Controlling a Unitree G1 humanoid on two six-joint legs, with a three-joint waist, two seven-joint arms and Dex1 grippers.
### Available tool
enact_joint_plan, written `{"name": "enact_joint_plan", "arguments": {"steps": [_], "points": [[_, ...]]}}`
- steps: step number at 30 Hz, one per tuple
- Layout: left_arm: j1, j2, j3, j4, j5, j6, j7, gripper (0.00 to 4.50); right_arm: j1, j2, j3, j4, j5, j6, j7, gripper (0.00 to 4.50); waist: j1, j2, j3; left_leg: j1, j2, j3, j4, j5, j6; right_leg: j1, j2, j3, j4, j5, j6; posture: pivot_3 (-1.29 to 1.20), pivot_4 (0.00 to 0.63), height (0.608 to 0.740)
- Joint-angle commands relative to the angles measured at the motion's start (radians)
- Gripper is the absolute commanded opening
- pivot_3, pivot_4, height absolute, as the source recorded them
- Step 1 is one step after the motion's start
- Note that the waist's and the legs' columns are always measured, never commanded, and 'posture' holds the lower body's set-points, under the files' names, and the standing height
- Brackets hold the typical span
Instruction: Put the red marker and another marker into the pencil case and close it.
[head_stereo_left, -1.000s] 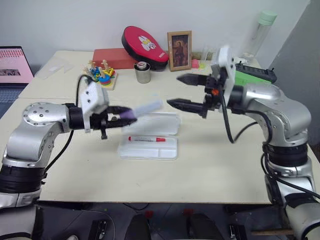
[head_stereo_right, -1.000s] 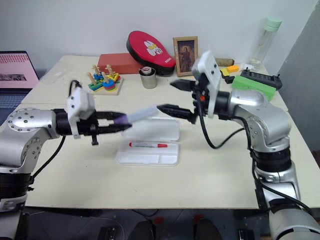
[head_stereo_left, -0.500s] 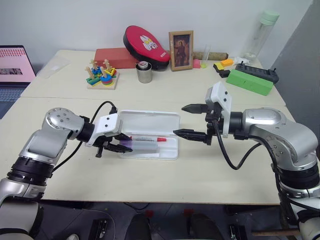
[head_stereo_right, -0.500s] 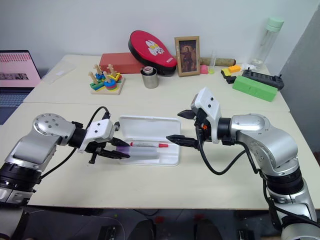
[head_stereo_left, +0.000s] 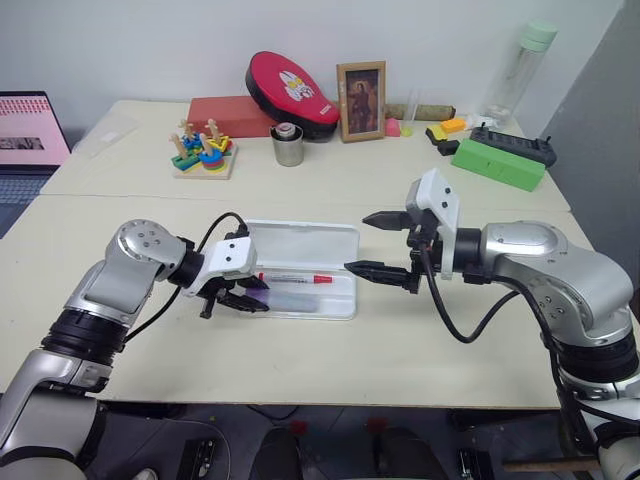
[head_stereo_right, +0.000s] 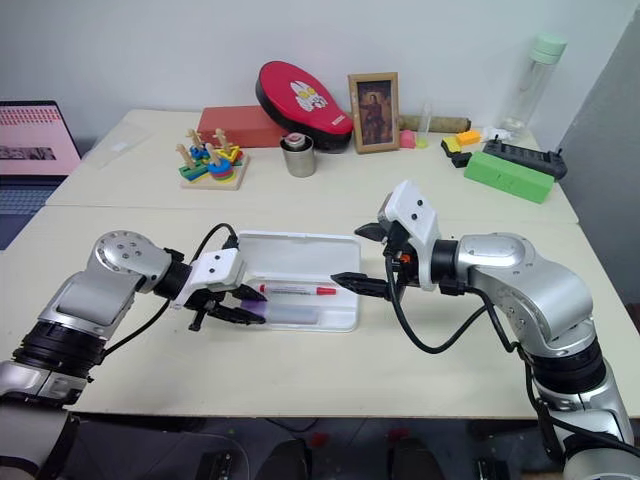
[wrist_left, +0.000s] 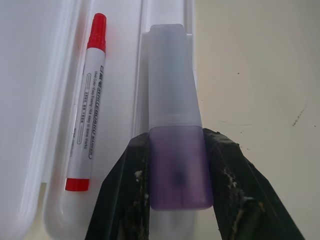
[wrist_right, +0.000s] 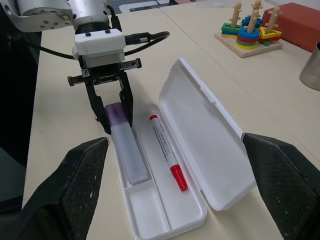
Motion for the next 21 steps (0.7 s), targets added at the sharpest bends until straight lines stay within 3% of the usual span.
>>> {"name": "enact_joint_plan", "arguments": {"steps": [1, 2, 11, 15, 18, 21], "points": [[-0.018, 0.000, -0.001, -0.008, 0.014, 0.017, -0.009, 1.54, -0.003, -0.003, -0.006, -0.045, 0.019, 0.000, -0.005, 4.50, 0.000, 0.000, 0.000, 0.000, 0.000, 0.000, 0.000, 0.000, 0.000, 0.000, 0.000, 0.000, 0.000, 0.000, 0.000, 0.00, 0.150, 0.740], [-0.018, -0.001, 0.000, -0.008, 0.015, 0.020, -0.007, 1.89, -0.002, -0.003, -0.006, -0.047, 0.020, 0.000, -0.006, 4.50, 0.000, 0.000, 0.000, 0.000, 0.000, 0.000, 0.000, 0.000, 0.000, 0.000, 0.000, 0.000, 0.000, 0.000, -0.001, 0.00, 0.150, 0.740], [-0.016, -0.008, 0.013, -0.028, 0.011, 0.046, -0.001, 3.63, -0.003, -0.005, -0.008, -0.046, 0.023, -0.004, -0.005, 4.50, 0.000, 0.000, 0.000, 0.000, 0.000, 0.000, 0.000, 0.000, 0.000, 0.000, 0.000, 0.000, 0.000, 0.000, 0.000, 0.00, 0.150, 0.740], [-0.006, -0.029, 0.083, -0.115, -0.084, 0.150, 0.028, 4.42, -0.005, -0.006, -0.011, -0.044, 0.025, -0.005, -0.003, 4.50, 0.001, 0.000, 0.000, 0.000, 0.000, 0.000, 0.000, 0.000, 0.000, 0.000, 0.000, 0.000, 0.000, 0.000, 0.000, 0.00, 0.150, 0.740], [0.014, -0.059, 0.183, -0.189, -0.182, 0.274, 0.112, 4.47, -0.005, -0.004, -0.018, -0.043, 0.025, -0.012, -0.004, 4.50, 0.000, 0.000, 0.000, 0.000, 0.000, 0.000, 0.000, 0.000, 0.000, 0.001, 0.000, 0.000, 0.000, 0.000, -0.001, 0.00, 0.150, 0.740], [0.001, -0.138, 0.346, -0.216, -0.287, 0.425, 0.302, 4.47, -0.024, 0.022, -0.052, -0.037, 0.043, -0.032, -0.013, 4.50, -0.001, 0.000, 0.000, 0.000, 0.000, -0.001, 0.001, 0.000, 0.000, 0.001, 0.000, 0.000, 0.001, 0.000, 0.001, 0.00, 0.150, 0.740]]}}
